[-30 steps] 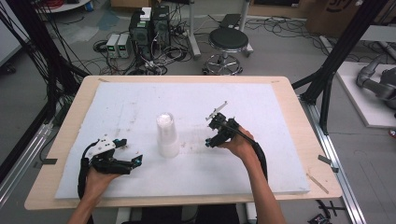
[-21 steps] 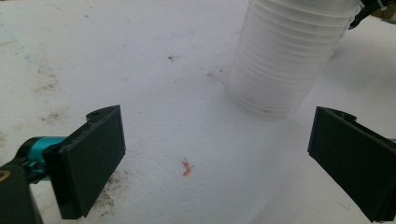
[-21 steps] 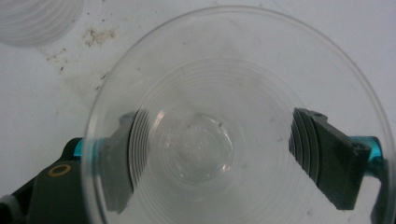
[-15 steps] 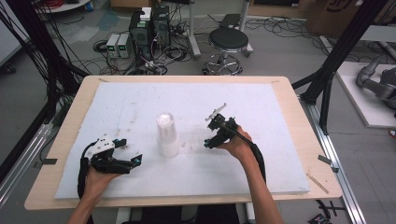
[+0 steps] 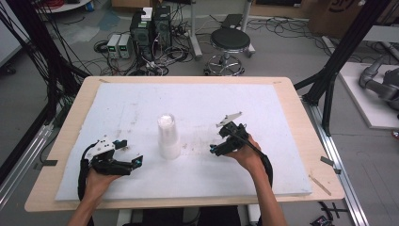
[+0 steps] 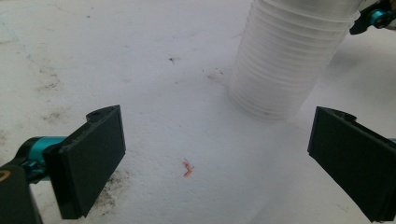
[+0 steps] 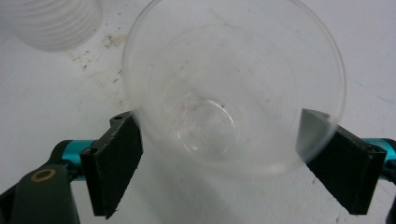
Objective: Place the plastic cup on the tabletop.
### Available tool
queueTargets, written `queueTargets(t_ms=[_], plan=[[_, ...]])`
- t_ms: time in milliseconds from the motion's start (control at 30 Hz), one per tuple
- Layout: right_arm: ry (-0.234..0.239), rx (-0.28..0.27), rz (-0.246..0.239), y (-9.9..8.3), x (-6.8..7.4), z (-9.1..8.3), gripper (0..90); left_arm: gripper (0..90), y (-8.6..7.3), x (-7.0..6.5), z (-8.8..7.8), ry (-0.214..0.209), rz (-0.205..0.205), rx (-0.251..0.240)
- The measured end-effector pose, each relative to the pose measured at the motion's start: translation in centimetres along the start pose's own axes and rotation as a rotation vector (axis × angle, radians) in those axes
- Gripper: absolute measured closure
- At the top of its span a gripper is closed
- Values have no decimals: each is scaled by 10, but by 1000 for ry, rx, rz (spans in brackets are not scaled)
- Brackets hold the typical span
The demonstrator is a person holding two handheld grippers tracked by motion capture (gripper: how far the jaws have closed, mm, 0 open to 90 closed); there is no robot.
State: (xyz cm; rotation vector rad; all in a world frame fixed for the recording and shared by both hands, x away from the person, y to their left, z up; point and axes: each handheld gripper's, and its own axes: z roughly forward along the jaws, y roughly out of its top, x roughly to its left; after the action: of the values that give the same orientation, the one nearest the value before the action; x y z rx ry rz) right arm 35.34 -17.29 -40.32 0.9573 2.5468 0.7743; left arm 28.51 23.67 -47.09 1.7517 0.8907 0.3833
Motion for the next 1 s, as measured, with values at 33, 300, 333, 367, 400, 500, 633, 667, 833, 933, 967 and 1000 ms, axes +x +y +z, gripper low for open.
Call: queueTargets(t_ms=[33, 300, 333, 367, 400, 500, 633, 667, 833, 933, 967, 1000], plan=[[1, -19, 11, -5, 1, -3, 147, 41, 0, 0, 0, 0, -6, -1], [2, -218, 34, -50, 1, -30, 148, 41, -1, 2, -1, -6, -14, -14], [-5, -244, 39, -56, 1, -33, 148, 41, -1, 1, -2, -3, -17, -17], [-5, -244, 39, -56, 1, -33, 148, 41, -1, 1, -2, -3, -17, -17], [-13, -265, 44, -60, 0, -35, 148, 41, -1, 1, -2, -1, -17, -18], [-51, -341, 66, -77, -2, -38, 148, 41, -1, 1, -3, 7, -11, -19], [-108, -424, 106, -90, -3, -37, 148, 41, -1, 0, -3, 24, -9, -26], [-121, -438, 122, -93, -4, -36, 148, 41, -2, 0, -3, 27, -9, -28], [-143, -478, 175, -107, -8, -30, 149, 41, -1, 0, -2, 32, -10, -25], [-146, -494, 194, -112, -9, -26, 149, 41, -2, 0, -4, 42, -18, -36], [-147, -499, 198, -114, -9, -25, 150, 41, -2, 0, -4, 42, -18, -36], [-152, -501, 204, -115, -8, -24, 150, 41, -2, -1, -5, 53, -13, -48]])
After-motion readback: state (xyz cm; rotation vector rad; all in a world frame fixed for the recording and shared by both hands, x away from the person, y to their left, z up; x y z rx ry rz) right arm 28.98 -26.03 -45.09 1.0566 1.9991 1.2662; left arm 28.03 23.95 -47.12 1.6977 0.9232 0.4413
